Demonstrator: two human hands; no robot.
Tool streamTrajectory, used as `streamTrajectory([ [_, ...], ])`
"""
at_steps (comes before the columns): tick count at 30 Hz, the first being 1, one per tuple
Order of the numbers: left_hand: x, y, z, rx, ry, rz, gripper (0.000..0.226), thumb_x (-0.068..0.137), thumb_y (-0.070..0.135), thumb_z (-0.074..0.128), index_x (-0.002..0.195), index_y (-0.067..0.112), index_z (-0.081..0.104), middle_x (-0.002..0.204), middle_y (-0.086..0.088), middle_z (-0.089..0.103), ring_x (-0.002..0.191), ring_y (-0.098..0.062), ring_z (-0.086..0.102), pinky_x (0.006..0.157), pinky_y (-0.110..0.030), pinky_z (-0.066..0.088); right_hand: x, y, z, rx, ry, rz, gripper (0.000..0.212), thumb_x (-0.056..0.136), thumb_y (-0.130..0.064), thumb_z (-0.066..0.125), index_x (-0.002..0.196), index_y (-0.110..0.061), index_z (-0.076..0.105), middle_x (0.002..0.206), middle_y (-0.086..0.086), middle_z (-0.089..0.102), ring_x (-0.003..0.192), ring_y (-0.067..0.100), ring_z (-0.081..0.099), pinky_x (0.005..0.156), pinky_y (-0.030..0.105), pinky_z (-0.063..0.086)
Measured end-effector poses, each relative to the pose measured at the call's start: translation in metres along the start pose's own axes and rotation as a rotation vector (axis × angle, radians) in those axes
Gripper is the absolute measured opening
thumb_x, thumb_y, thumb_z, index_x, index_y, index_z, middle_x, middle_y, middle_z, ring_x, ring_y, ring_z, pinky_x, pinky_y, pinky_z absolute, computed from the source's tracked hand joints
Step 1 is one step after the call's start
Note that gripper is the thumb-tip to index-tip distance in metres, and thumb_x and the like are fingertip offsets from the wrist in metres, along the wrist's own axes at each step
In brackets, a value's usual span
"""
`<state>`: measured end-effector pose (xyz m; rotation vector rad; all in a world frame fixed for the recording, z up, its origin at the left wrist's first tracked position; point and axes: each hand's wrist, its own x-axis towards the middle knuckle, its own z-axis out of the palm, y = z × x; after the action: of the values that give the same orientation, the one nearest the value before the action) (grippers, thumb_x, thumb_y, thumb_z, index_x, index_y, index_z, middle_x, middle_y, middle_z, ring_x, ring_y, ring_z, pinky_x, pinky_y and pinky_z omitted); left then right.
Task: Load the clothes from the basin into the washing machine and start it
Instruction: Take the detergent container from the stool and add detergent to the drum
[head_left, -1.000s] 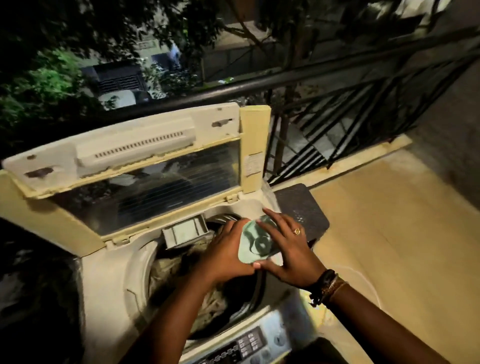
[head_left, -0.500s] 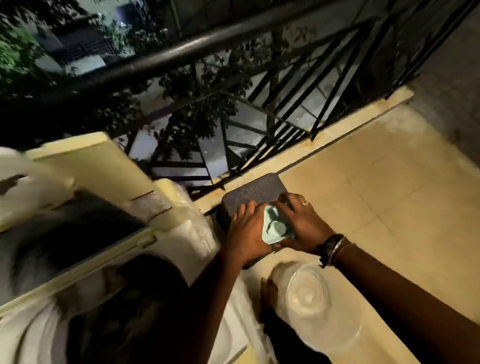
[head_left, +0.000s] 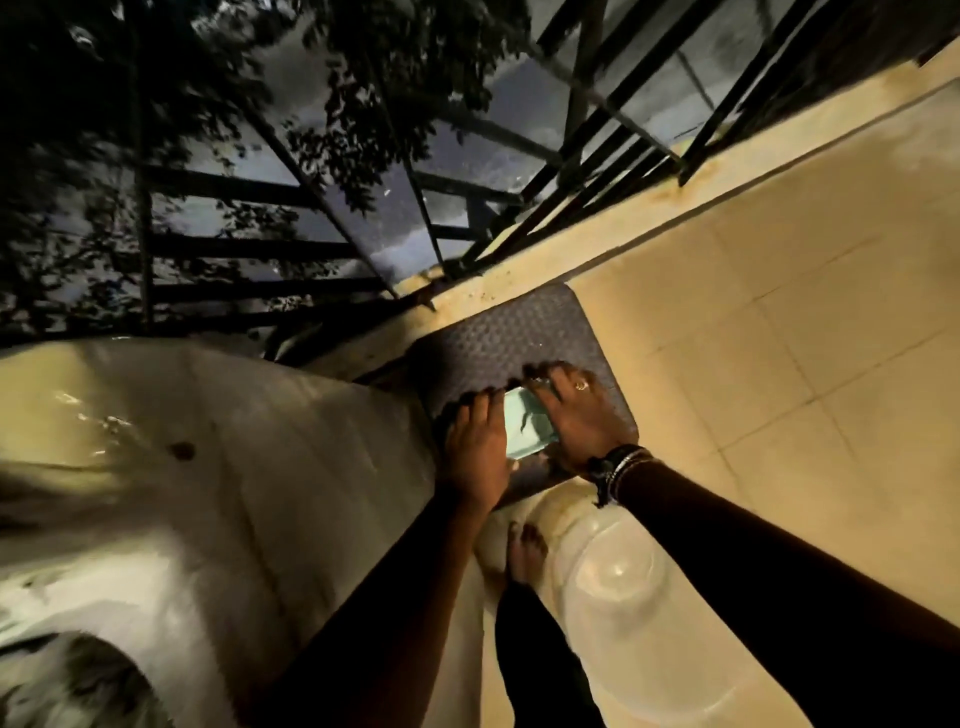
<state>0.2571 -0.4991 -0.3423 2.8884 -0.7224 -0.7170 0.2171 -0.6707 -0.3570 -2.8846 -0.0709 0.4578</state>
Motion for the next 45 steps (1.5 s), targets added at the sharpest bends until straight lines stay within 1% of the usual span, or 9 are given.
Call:
streamTrajectory([
  [4, -0.002, -0.007, 0.012, 0.005, -0.035, -0.007, 0.107, 0.061, 0.034, 0.092, 0.152, 0.009, 0.04, 0.148, -0.011, 0.051, 0.123, -0.032, 0.055, 0.102, -0.04, 0.047, -0.003, -0.004, 0.011, -0.001, -0.029, 0.059, 0.117, 0.045, -0.044, 0.091, 0.144, -0.009, 0.041, 0.14, 0.016, 0.039, 0.131, 0.043, 0.046, 0.103, 0.064, 0.043],
  [8, 0.0, 0.0, -0.007, -0.076, -0.053, -0.013, 0.102, 0.075, 0.031, 0.084, 0.156, 0.004, 0.029, 0.161, -0.02, 0.033, 0.144, -0.039, 0.037, 0.119, -0.046, 0.031, -0.012, -0.015, 0.0, 0.026, -0.132, 0.162, 0.136, 0.064, -0.065, 0.08, 0.16, -0.015, -0.002, 0.167, 0.017, 0.01, 0.154, 0.042, 0.005, 0.12, 0.067, 0.01],
  [11, -0.027, 0.004, -0.062, -0.126, -0.084, 0.074, 0.088, 0.09, 0.041, 0.068, 0.158, 0.008, 0.023, 0.162, -0.016, 0.031, 0.149, -0.031, 0.029, 0.123, -0.04, 0.022, -0.037, -0.052, -0.046, -0.044, -0.054, 0.203, 0.117, 0.073, -0.068, 0.069, 0.16, -0.011, 0.015, 0.163, 0.018, 0.026, 0.151, 0.041, 0.021, 0.118, 0.064, 0.024],
  [18, -0.137, 0.001, -0.177, -0.198, 0.049, 0.233, 0.059, 0.098, 0.034, 0.057, 0.151, 0.013, 0.041, 0.154, -0.009, 0.046, 0.143, -0.027, 0.037, 0.121, -0.039, 0.026, -0.099, -0.146, -0.156, 0.057, 0.162, 0.182, 0.088, 0.08, -0.044, 0.035, 0.159, -0.008, 0.024, 0.163, 0.016, 0.028, 0.153, 0.037, 0.019, 0.119, 0.06, 0.024],
  [24, -0.277, -0.092, -0.238, -0.275, 0.45, 0.366, 0.034, 0.097, 0.036, 0.047, 0.127, 0.029, 0.062, 0.125, 0.003, 0.061, 0.119, -0.023, 0.052, 0.098, -0.041, 0.038, -0.148, -0.268, -0.217, 0.157, 0.447, 0.069, 0.067, 0.094, -0.049, 0.049, 0.147, -0.007, 0.045, 0.144, 0.018, 0.051, 0.135, 0.037, 0.045, 0.112, 0.047, 0.039],
  [27, -0.329, -0.167, -0.232, -0.253, 0.479, 0.263, 0.026, 0.093, 0.039, 0.044, 0.108, 0.031, 0.063, 0.11, 0.007, 0.058, 0.11, -0.021, 0.052, 0.092, -0.04, 0.04, -0.157, -0.342, -0.218, 0.155, 0.499, -0.072, 0.052, 0.095, -0.041, 0.058, 0.137, -0.01, 0.056, 0.135, 0.014, 0.056, 0.123, 0.032, 0.052, 0.107, 0.039, 0.042],
  [34, -0.405, -0.309, -0.193, -0.308, 0.273, -0.009, 0.027, 0.092, 0.04, 0.047, 0.11, 0.028, 0.064, 0.119, 0.005, 0.06, 0.12, -0.021, 0.053, 0.099, -0.035, 0.041, -0.138, -0.467, -0.181, 0.117, 0.168, -0.351, 0.048, 0.087, -0.041, 0.059, 0.13, -0.021, 0.061, 0.128, 0.005, 0.06, 0.111, 0.03, 0.06, 0.094, 0.04, 0.051],
  [39, -0.42, -0.342, -0.183, -0.385, 0.085, -0.11, 0.045, 0.096, 0.043, 0.058, 0.138, 0.027, 0.056, 0.146, -0.002, 0.053, 0.136, -0.023, 0.047, 0.109, -0.029, 0.038, -0.109, -0.504, -0.163, -0.021, -0.104, -0.325, 0.057, 0.084, -0.05, 0.053, 0.134, -0.023, 0.057, 0.135, 0.003, 0.055, 0.12, 0.031, 0.057, 0.099, 0.042, 0.05],
  [45, -0.398, -0.353, -0.177, -0.349, -0.03, -0.144, 0.077, 0.093, 0.051, 0.06, 0.157, 0.022, 0.028, 0.165, -0.008, 0.026, 0.15, -0.03, 0.029, 0.121, -0.041, 0.028, -0.072, -0.522, -0.154, -0.07, -0.275, -0.237, 0.074, 0.088, -0.051, 0.063, 0.149, -0.016, 0.041, 0.151, 0.007, 0.041, 0.135, 0.033, 0.048, 0.109, 0.044, 0.044],
])
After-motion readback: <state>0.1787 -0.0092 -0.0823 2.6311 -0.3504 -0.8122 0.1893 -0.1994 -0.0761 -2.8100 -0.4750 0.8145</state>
